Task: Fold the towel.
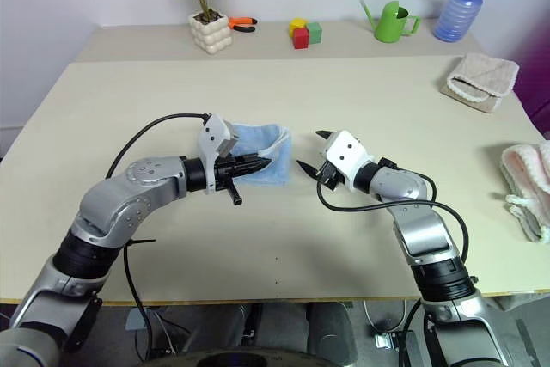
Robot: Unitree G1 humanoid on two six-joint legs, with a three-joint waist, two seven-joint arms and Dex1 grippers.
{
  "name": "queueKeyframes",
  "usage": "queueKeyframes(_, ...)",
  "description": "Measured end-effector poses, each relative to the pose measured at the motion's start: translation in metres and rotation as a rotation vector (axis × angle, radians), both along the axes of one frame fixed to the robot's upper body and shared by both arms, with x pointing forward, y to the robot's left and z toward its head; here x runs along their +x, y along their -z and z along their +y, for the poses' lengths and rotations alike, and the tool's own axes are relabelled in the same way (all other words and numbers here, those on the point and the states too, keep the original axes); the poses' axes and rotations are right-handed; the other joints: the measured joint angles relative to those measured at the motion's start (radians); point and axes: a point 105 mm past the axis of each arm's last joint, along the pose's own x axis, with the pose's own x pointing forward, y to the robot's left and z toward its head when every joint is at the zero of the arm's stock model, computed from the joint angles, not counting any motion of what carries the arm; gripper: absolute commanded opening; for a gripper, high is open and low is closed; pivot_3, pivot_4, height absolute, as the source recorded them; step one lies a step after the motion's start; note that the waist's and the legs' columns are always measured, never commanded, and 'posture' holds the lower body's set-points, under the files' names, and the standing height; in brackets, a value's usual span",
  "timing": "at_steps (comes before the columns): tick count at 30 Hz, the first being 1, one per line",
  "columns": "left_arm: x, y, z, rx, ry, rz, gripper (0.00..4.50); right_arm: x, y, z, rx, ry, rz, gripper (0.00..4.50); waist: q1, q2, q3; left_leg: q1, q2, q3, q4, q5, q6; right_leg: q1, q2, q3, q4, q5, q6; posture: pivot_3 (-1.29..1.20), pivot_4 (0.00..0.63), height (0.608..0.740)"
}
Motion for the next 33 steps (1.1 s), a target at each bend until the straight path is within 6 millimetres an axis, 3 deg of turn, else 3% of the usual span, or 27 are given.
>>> queueKeyframes(5, -0.011, -0.005, -0.006, -0.013, 0.069, -0.004, 3.24, 0.001, -0.001, -0.001, 0.0, 0.008, -0.005, 3.78, -0.002, 0.0, 0.0, 0.0, 0.0, 0.0, 0.0, 0.0, 0.0, 0.0, 0.0, 0.0, 0.0, 0.0, 0.0, 0.0, 0.15, 0.732)
queueKeyframes(6, -0.014, -0.008, -0.006, -0.023, 0.084, -0.011, 3.24, 0.001, -0.001, -0.001, 0.0, 0.008, -0.005, 3.78, -0.002, 0.0, 0.0, 0.0, 0.0, 0.0, 0.0, 0.0, 0.0, 0.0, 0.0, 0.0, 0.0, 0.0, 0.0, 0.0, 0.15, 0.732)
queueKeyframes(8, -0.019, -0.013, 0.0, -0.036, 0.092, -0.023, 3.27, 0.002, -0.003, -0.002, 0.001, 0.012, -0.01, 3.23, -0.004, 0.0, 0.0, 0.0, 0.001, 0.0, 0.0, 0.0, 0.0, 0.0, 0.0, 0.0, 0.0, 0.0, 0.0, 0.0, 0.15, 0.732)
queueKeyframes(9, -0.019, -0.017, 0.006, -0.05, 0.081, -0.031, 3.27, 0.003, -0.004, -0.003, 0.002, 0.016, -0.01, 2.93, -0.003, 0.0, 0.0, 0.0, 0.001, 0.0, 0.0, 0.0, 0.0, 0.0, 0.001, 0.0, 0.0, 0.0, 0.0, 0.0, 0.15, 0.732)
queueKeyframes(12, -0.012, -0.035, 0.025, -0.13, 0.004, -0.068, 2.43, 0.008, -0.01, -0.008, 0.022, 0.043, -0.008, 1.57, -0.001, 0.0, 0.0, 0.0, 0.001, 0.0, 0.0, 0.0, 0.0, 0.0, 0.0, 0.0, 0.0, 0.0, 0.0, 0.0, 0.15, 0.732)
queueKeyframes(15, 0.01, -0.048, 0.051, -0.17, -0.169, -0.134, 1.03, 0.015, -0.023, -0.013, 0.069, 0.073, -0.021, 0.17, 0.001, 0.0, 0.0, 0.0, 0.0, 0.0, 0.0, 0.0, 0.0, 0.0, 0.0, 0.0, 0.0, 0.0, 0.0, 0.0, 0.15, 0.732)
queueKeyframes(18, 0.036, -0.041, 0.076, -0.113, -0.358, -0.158, 0.97, 0.02, -0.037, -0.005, 0.157, 0.059, -0.019, 0.07, 0.0, 0.0, 0.0, 0.0, 0.0, 0.0, 0.0, 0.0, 0.0, 0.0, 0.0, 0.0, 0.0, 0.0, 0.0, 0.0, 0.15, 0.732)
queueKeyframes(20, 0.044, -0.03, 0.085, -0.063, -0.407, -0.155, 0.97, 0.019, -0.046, 0.009, 0.226, 0.021, 0.002, 0.07, -0.004, 0.0, 0.0, 0.0, 0.0, 0.0, 0.0, 0.001, -0.002, -0.001, 0.001, 0.0, 0.0, 0.0, 0.0, 0.0, 0.15, 0.732)
queueKeyframes(25, 0.042, -0.01, 0.076, -0.042, -0.361, -0.115, 0.97, 0.015, -0.054, 0.047, 0.287, -0.078, 0.035, 0.07, -0.002, 0.0, 0.0, -0.001, 0.0, 0.0, 0.0, 0.003, -0.005, -0.002, 0.0, 0.0, 0.0, 0.0, 0.0, 0.0, 0.15, 0.732)
queueKeyframes(28, 0.041, 0.007, 0.068, -0.014, -0.336, -0.072, 0.97, 0.018, -0.034, 0.07, 0.231, -0.09, 0.094, 0.07, -0.003, 0.0, 0.0, -0.001, 0.0, 0.0, 0.0, 0.003, -0.005, -0.002, 0.0, 0.0, 0.001, 0.0, 0.0, 0.0, 0.15, 0.732)
queueKeyframes(33, 0.032, 0.053, 0.064, 0.122, -0.323, -0.028, 0.97, 0.017, 0.031, 0.071, 0.1, -0.017, 0.266, 0.07, -0.003, 0.001, 0.0, -0.002, 0.0, 0.0, 0.0, 0.003, -0.005, -0.003, 0.0, 0.0, 0.001, 0.0, 0.0, 0.0, 0.15, 0.732)
